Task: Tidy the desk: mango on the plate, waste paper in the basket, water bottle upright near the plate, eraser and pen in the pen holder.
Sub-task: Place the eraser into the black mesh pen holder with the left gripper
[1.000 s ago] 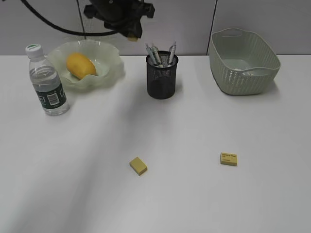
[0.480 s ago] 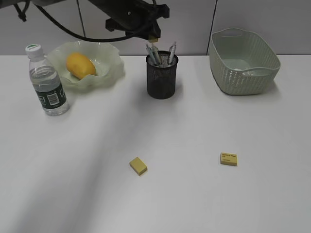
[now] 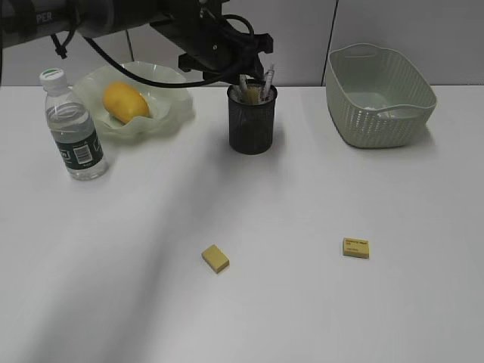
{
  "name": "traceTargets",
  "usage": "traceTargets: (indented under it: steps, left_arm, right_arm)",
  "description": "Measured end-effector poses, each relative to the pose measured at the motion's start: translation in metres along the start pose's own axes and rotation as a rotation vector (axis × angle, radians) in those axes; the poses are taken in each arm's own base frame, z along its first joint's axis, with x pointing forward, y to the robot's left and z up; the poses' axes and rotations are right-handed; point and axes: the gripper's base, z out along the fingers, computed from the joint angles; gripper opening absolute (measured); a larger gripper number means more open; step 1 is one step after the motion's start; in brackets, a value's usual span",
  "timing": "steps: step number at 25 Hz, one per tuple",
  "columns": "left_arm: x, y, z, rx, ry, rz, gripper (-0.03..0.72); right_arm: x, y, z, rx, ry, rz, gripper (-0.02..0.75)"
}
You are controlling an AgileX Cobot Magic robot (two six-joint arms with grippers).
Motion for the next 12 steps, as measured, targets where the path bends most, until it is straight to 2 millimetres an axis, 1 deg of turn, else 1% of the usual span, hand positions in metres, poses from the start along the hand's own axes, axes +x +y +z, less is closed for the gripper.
traceTargets:
  steps: [2,3,4,7,8,11,12]
  left_arm:
    - [0.000,0.000,0.000,0.001,-0.004,0.000,0.470]
    - [0.000,-0.001,0.000,0.001,-0.004,0.001,0.502]
    - [0.000,-0.001,0.000,0.002,-0.003,0.002,0.518]
    - [0.001,-0.005,-0.001,0.006,0.005,0.007,0.541]
    - [0.001,-0.007,-0.004,0.008,0.008,0.011,0.544]
    - [-0.005,-0.012,-0.020,0.008,0.018,0.063,0.547]
    - [-0.007,-0.015,-0.028,0.008,0.024,0.086,0.547]
  right_arm:
    - [0.000,0.000,0.000,0.000,0.000,0.000,0.443]
    - [0.000,0.000,0.000,0.000,0.000,0.000,0.443]
    - [0.000,0.000,0.000,0.000,0.000,0.000,0.443]
    - [0.000,0.000,0.000,0.000,0.000,0.000,0.443]
    - [0.000,0.000,0.000,0.000,0.000,0.000,0.443]
    - [0.000,0.000,0.000,0.000,0.000,0.000,0.442]
    - [0.000,0.000,0.000,0.000,0.000,0.000,0.442]
